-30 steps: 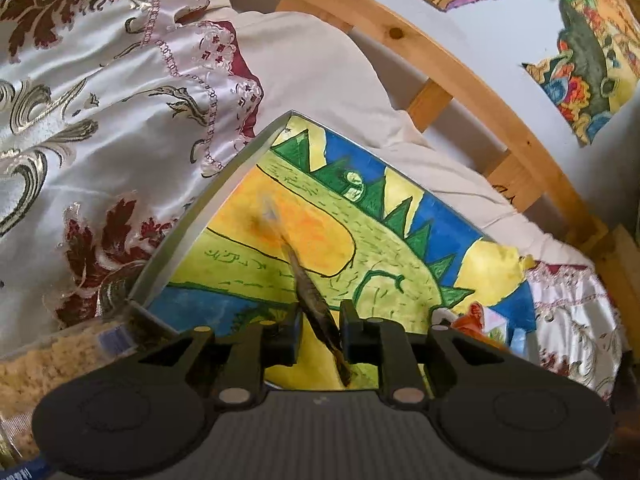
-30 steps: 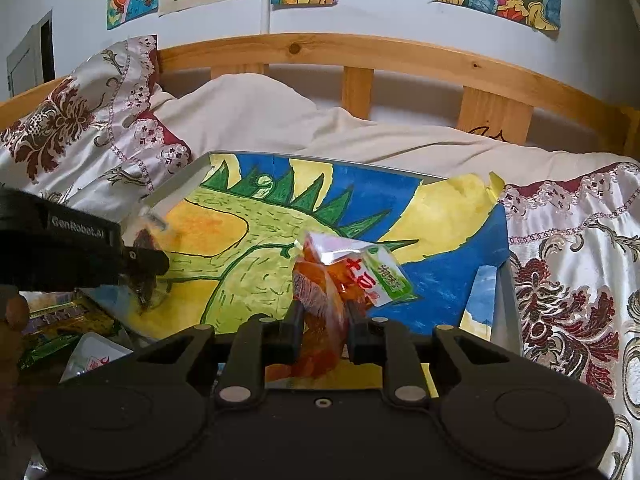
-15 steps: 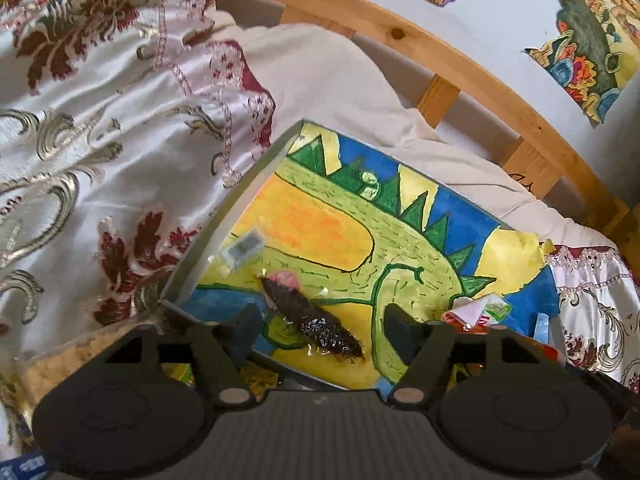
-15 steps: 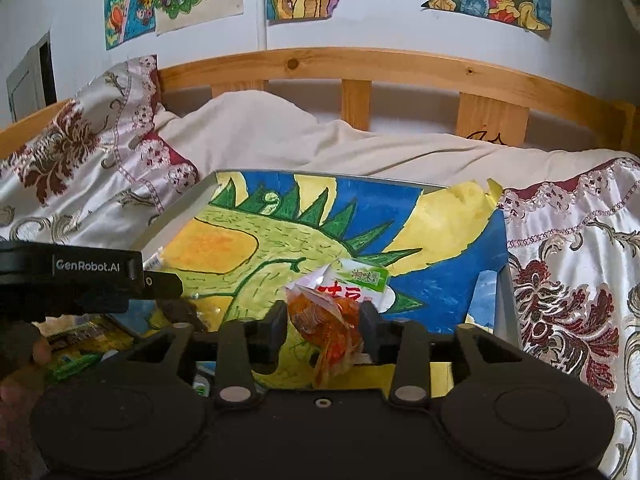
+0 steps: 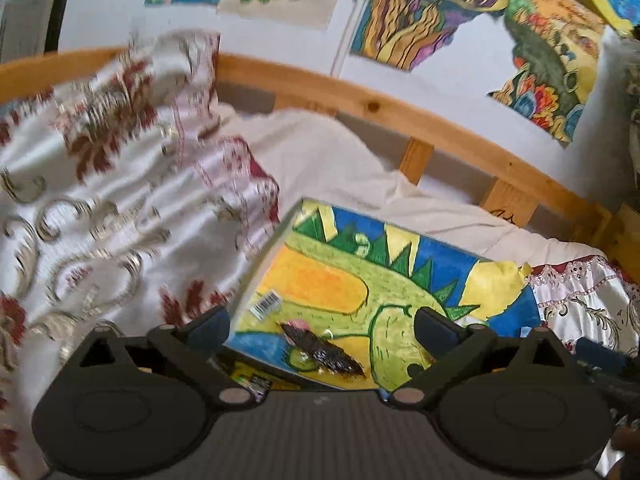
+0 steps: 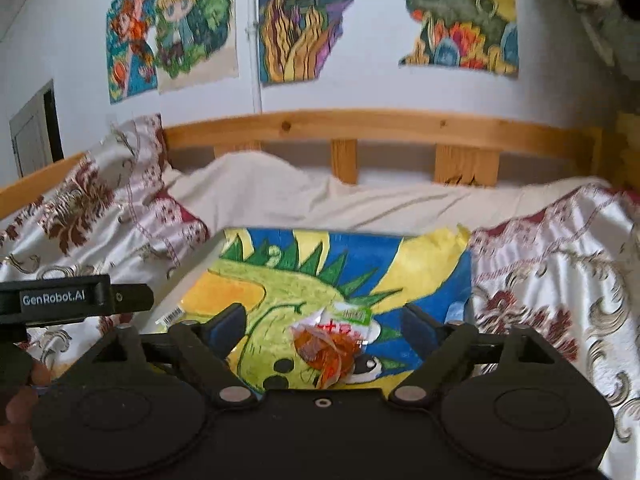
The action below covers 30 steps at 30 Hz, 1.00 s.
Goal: Organize snacks
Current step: 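Open the left tool over the tray while the right tool releases the orange-red packet, then withdraw both tools from the tray back toward the snack pile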
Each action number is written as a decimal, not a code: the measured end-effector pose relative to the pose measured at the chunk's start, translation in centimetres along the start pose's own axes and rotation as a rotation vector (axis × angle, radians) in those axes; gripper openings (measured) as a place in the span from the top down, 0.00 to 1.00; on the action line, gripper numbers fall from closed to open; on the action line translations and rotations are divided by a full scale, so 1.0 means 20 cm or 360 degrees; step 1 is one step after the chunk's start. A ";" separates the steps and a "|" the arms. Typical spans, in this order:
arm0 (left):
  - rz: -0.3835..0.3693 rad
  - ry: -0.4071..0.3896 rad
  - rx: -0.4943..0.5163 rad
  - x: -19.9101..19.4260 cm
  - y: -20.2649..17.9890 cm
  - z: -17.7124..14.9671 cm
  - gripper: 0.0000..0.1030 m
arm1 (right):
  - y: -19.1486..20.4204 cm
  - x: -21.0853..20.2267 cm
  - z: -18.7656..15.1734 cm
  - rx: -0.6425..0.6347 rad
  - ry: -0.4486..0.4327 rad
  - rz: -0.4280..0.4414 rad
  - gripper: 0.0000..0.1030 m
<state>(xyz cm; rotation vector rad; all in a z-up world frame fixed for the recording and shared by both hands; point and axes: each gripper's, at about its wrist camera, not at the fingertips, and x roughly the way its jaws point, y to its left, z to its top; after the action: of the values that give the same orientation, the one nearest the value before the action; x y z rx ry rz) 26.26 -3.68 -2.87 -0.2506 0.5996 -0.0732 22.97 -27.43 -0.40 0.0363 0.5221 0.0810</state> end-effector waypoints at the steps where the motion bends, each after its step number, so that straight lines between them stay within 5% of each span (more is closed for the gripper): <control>1: 0.0008 -0.0027 0.0022 -0.03 -0.01 0.00 0.01 | 0.00 -0.03 0.00 -0.0007 -0.0027 0.0001 0.11; 14: 0.0107 -0.0227 0.0220 -0.35 -0.02 -0.08 0.01 | 0.07 -0.33 -0.04 -0.0017 -0.0193 0.0024 0.01; 30: 0.0250 -0.0208 0.0222 -0.56 0.05 -0.18 0.01 | 0.18 -0.52 -0.15 -0.0049 -0.0180 0.0047 0.01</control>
<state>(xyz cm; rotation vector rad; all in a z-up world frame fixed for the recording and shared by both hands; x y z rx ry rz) 15.03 -1.95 0.18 -0.0718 0.4802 0.0524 12.20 -24.70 2.40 0.0185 0.4071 0.1149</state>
